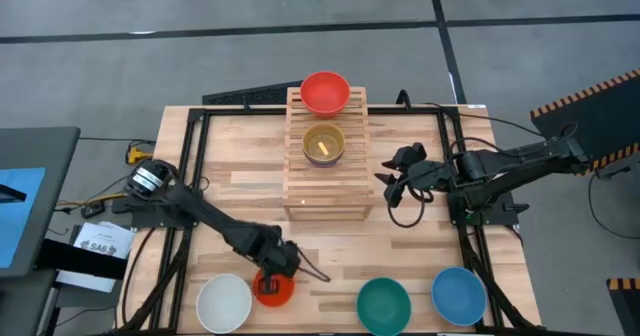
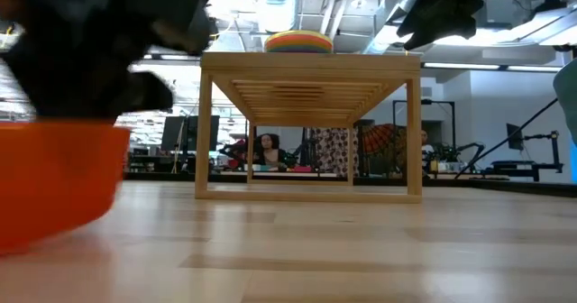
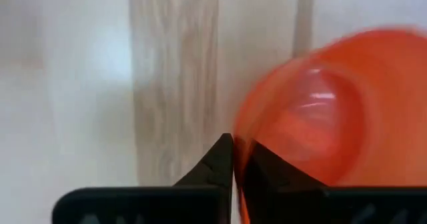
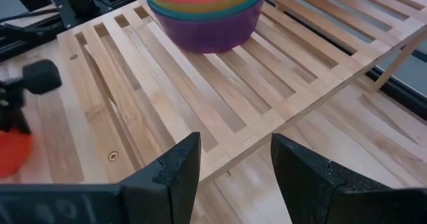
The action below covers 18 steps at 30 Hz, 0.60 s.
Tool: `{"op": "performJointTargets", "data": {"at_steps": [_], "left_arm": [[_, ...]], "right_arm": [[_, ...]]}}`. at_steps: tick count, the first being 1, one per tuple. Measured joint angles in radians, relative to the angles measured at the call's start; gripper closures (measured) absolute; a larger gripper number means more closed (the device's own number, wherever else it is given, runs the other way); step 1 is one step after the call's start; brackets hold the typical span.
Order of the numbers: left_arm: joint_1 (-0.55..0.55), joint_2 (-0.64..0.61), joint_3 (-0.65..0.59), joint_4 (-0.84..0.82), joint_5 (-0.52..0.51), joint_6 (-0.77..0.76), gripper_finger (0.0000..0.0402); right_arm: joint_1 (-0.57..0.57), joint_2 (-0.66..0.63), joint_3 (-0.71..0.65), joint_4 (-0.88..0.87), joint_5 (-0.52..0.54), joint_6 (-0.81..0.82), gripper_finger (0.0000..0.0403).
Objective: Place and stack bowls onto a shelf
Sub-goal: Stack the small orange bowl on top of the small yellow bowl on the shelf
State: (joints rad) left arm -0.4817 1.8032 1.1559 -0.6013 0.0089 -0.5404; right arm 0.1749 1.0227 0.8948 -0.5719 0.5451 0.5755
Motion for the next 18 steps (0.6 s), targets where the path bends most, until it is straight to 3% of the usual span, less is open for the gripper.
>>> {"op": "performJointTargets", "data": {"at_steps": [9,14,18], "left_arm": [[0.121,-0.291,0.134,-0.189,0.005,-0.069,0.0401],[0.291,-0.434,0.235,-0.205,-0.024,-0.232,0.0401],[0.459,-0.471,0.329,-0.201,-0.036,-0.206,0.0401]], "right_arm": [[-0.002,0.000,0.001,-0.001,0.002,0.000,0.0195],[-0.002,0.000,0.001,0.013,0.002,0.001,0.0195],[-0.002,0.000,0.001,0.041,-0.002,0.008,0.0195]]}}
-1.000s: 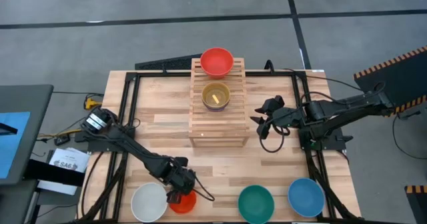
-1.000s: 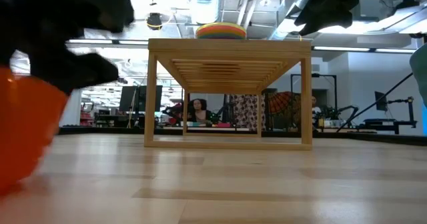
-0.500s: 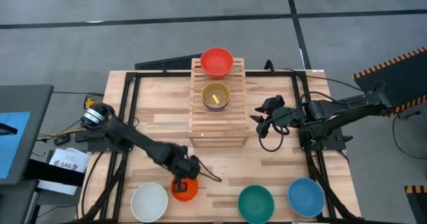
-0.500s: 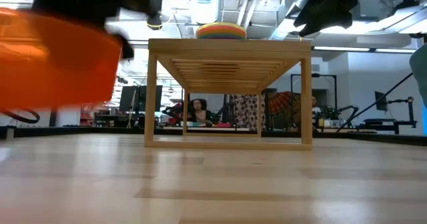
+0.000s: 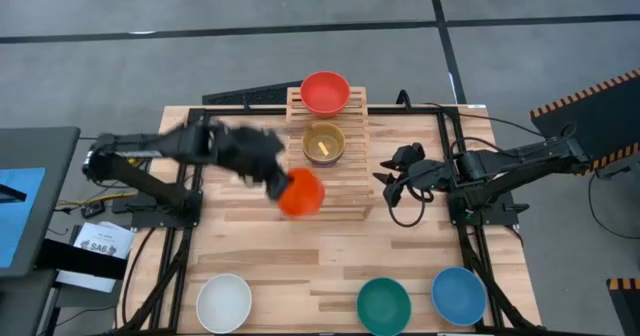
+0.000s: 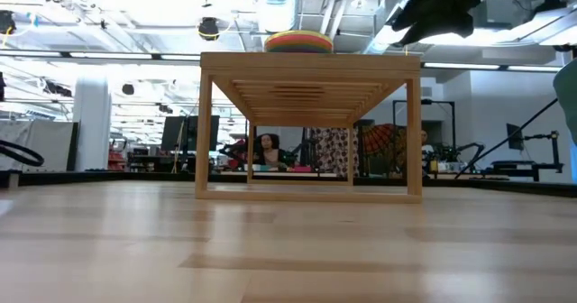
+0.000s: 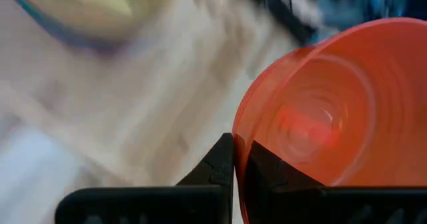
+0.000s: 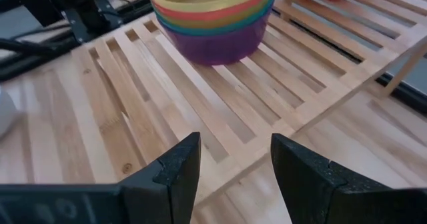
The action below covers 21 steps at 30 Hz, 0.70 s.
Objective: Place and stack bowls onto a shelf
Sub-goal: Stack the small orange bowl on top of the small yellow bowl on the shelf
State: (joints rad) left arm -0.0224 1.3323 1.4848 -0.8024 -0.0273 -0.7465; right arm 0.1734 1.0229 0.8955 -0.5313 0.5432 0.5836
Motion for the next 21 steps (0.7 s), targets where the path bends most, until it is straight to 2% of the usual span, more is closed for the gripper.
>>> {"op": "performJointTargets", "data": {"at_steps": [5,10,15,21], "left_arm": [[0.203,0.017,0.092,0.030,0.029,0.115,0.0401],[0.350,0.074,0.103,0.126,0.113,0.179,0.0402],[0.405,0.161,0.104,0.161,0.160,0.239,0.0401],[0.419,0.227,0.104,0.165,0.151,0.291,0.0401]], "right_arm": [[0.000,0.000,0.000,0.009,-0.009,0.080,0.0195],[0.000,0.000,0.000,0.020,-0.011,0.158,0.0195],[0.000,0.000,0.000,0.020,-0.011,0.224,0.0195],[0.000,0.000,0.000,0.016,-0.011,0.228,0.0195]]}}
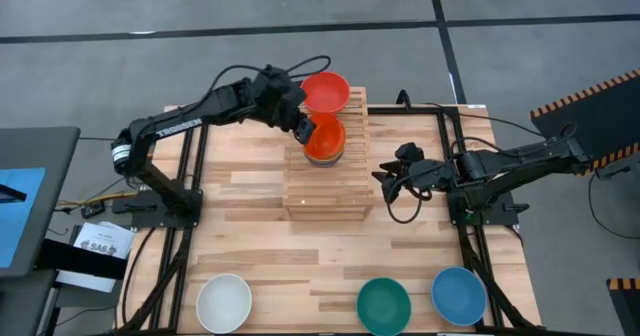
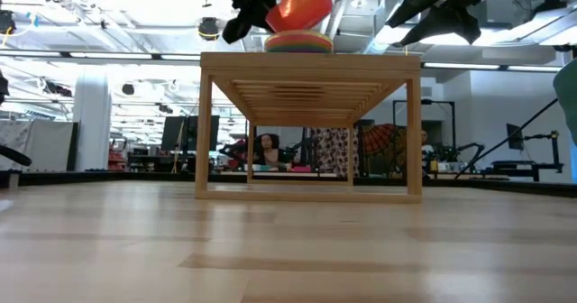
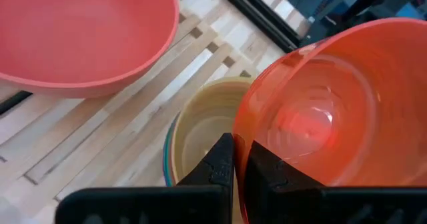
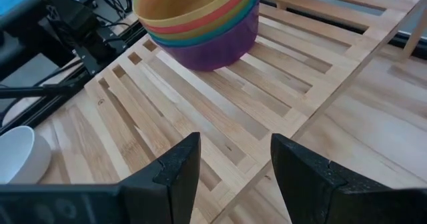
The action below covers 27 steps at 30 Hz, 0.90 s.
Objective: Place and stack bowls onto a shelf
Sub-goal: Stack the small orange bowl on top of the small yellow bowl on the shelf
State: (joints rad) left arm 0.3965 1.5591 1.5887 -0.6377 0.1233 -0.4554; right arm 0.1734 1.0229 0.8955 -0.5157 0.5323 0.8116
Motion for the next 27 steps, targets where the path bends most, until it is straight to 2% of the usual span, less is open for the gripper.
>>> {"op": "performJointTargets", "data": {"at_steps": [10,15,23,27], "left_arm": [[-0.003,0.031,-0.001,-0.017,-0.024,0.051,0.0401],[-0.003,0.031,-0.001,-0.002,-0.059,0.098,0.0386],[0.001,0.028,-0.001,0.000,-0.057,0.138,0.0322],[0.017,-0.018,-0.001,0.000,-0.053,0.158,0.0285]], "right_arm": [[0.000,0.000,0.000,-0.009,0.000,-0.049,0.0195],[0.000,0.000,0.000,-0.012,0.000,-0.059,0.0195],[0.002,0.000,0.000,-0.014,-0.001,-0.051,0.0195],[0.002,0.000,0.000,-0.013,-0.003,-0.026,0.0195]]}}
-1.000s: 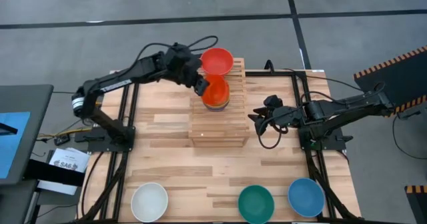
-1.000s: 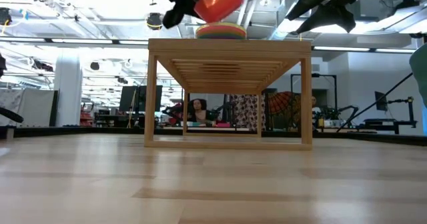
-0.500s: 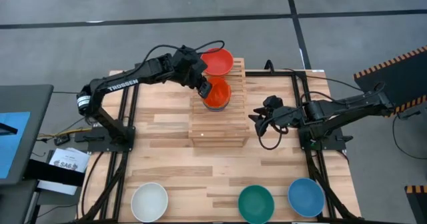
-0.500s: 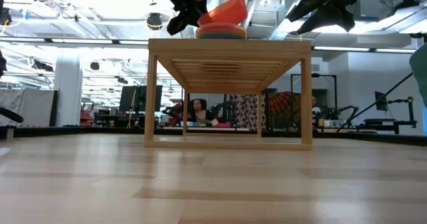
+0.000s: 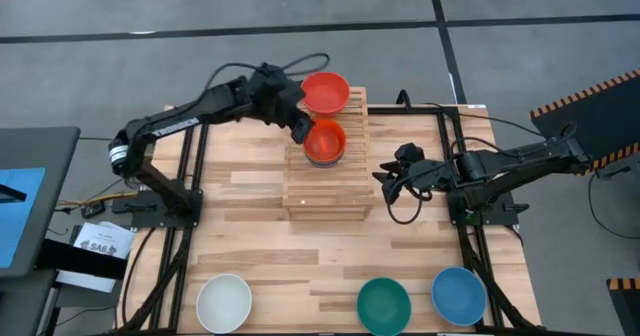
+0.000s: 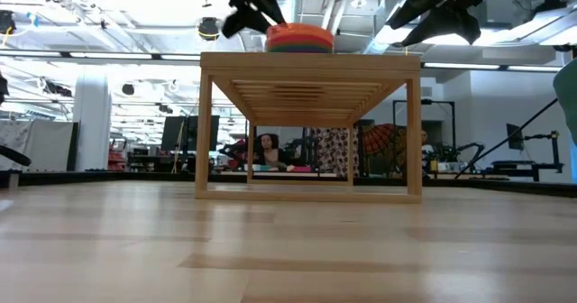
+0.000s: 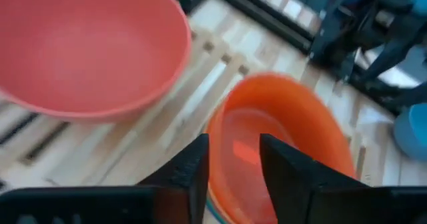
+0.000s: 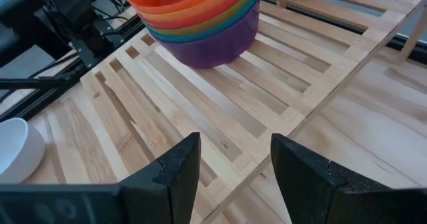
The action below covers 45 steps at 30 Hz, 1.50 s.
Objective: Place and stack bowls onto a shelf
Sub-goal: Stack the small orange bowl on top of the small yellow bowl on the shelf, then stack the big green bowl on top of the big orange bowl on the shelf
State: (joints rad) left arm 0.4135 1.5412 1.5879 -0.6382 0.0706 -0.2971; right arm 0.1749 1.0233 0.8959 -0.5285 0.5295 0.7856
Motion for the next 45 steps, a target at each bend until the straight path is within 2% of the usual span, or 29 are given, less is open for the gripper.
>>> {"op": "performJointTargets", "data": {"at_steps": [6,12,16,20,24,28,33,35,39,42,45], "left_arm": [[0.040,-0.133,0.000,0.001,-0.005,0.049,0.0252],[0.004,-0.312,-0.067,0.049,-0.013,0.103,0.0248],[-0.072,-0.466,-0.261,0.225,-0.075,0.088,0.0248],[-0.168,-0.623,-0.540,0.514,-0.099,0.033,0.0248],[-0.265,-0.712,-0.764,0.775,-0.101,0.024,0.0248],[-0.317,-0.746,-0.869,0.880,-0.160,0.024,0.0248],[-0.330,-0.750,-0.890,0.876,-0.213,0.024,0.0248],[-0.329,-0.751,-0.890,0.876,-0.229,0.024,0.0248],[-0.330,-0.751,-0.890,0.873,-0.260,0.023,0.0248],[-0.330,-0.751,-0.890,0.869,-0.261,0.024,0.0248],[-0.330,-0.750,-0.890,0.854,-0.262,0.023,0.0248]], "right_arm": [[0.000,0.000,0.000,0.048,0.000,-0.002,0.0195],[0.000,0.000,0.000,0.116,0.000,-0.032,0.0195],[0.000,0.000,0.000,0.151,-0.002,-0.040,0.0195],[0.003,0.000,0.000,0.173,-0.005,-0.073,0.0195],[0.011,0.000,0.000,0.179,-0.008,-0.084,0.0195],[0.011,0.000,0.000,0.176,-0.012,-0.087,0.0195],[0.011,0.000,0.000,0.175,-0.014,-0.088,0.0195],[0.011,-0.007,0.000,0.175,-0.055,-0.088,0.0195],[0.013,-0.038,0.001,0.152,-0.277,-0.065,0.0195],[0.040,-0.042,0.001,0.072,-0.462,0.043,0.0195],[0.108,-0.013,0.001,-0.017,-0.550,0.159,0.0195]]}}
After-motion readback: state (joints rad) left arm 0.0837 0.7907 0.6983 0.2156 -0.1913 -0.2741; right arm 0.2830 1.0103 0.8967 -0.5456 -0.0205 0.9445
